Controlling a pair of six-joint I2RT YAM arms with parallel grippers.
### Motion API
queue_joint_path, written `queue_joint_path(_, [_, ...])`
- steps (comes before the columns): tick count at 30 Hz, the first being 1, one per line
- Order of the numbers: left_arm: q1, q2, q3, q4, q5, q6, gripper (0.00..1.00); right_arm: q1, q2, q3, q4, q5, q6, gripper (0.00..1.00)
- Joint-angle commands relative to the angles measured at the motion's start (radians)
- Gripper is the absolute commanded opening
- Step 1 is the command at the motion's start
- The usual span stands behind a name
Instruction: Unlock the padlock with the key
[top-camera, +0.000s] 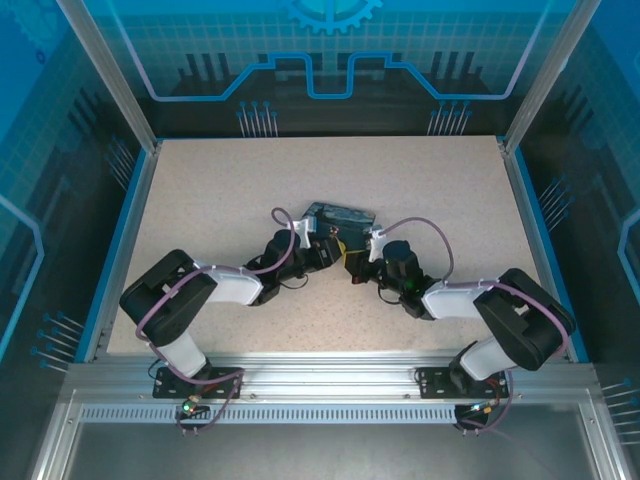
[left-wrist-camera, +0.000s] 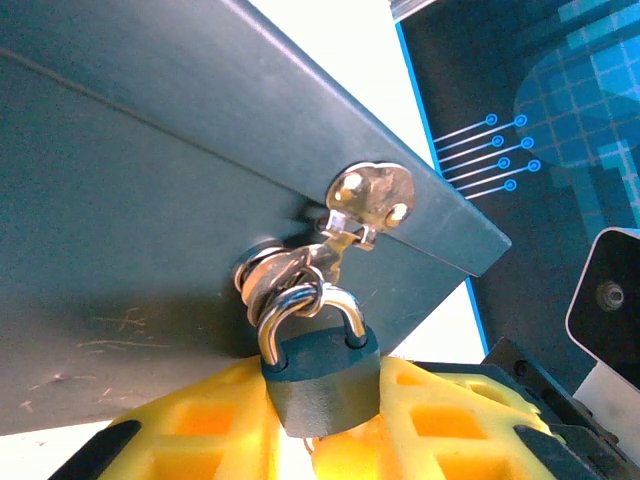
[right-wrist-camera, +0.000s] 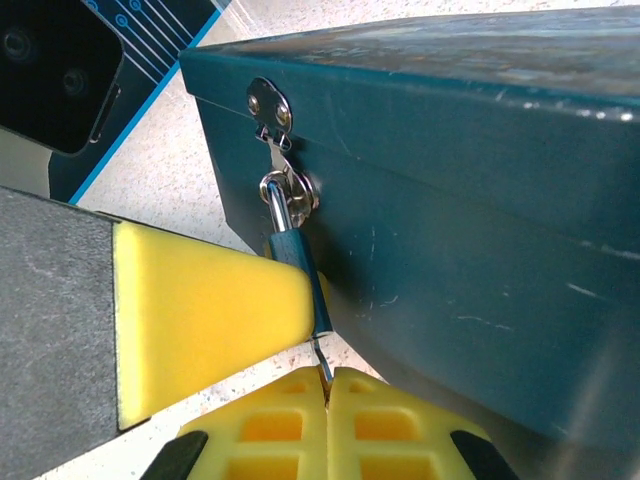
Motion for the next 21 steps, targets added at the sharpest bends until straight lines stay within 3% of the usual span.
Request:
queue_joint_path(1, [-0.033,0.031,0.017,0.0,0.095,0.006,0.25,-0.002,0.007,0.09,0.167,-0.048,0.017,0.01])
queue_joint_path(14, [-0.034,0.11,0.016,0.038,0.095,-0.011,0.25,0.018,0.069,-0.003,0.176,0.04,0.086,0.0])
queue_joint_path(21, [-0.031,0.149,0.004,0.074,0.088,-0.026,0.34,0.032,0.106,-0.028,0.186,0.061,0.126,0.0])
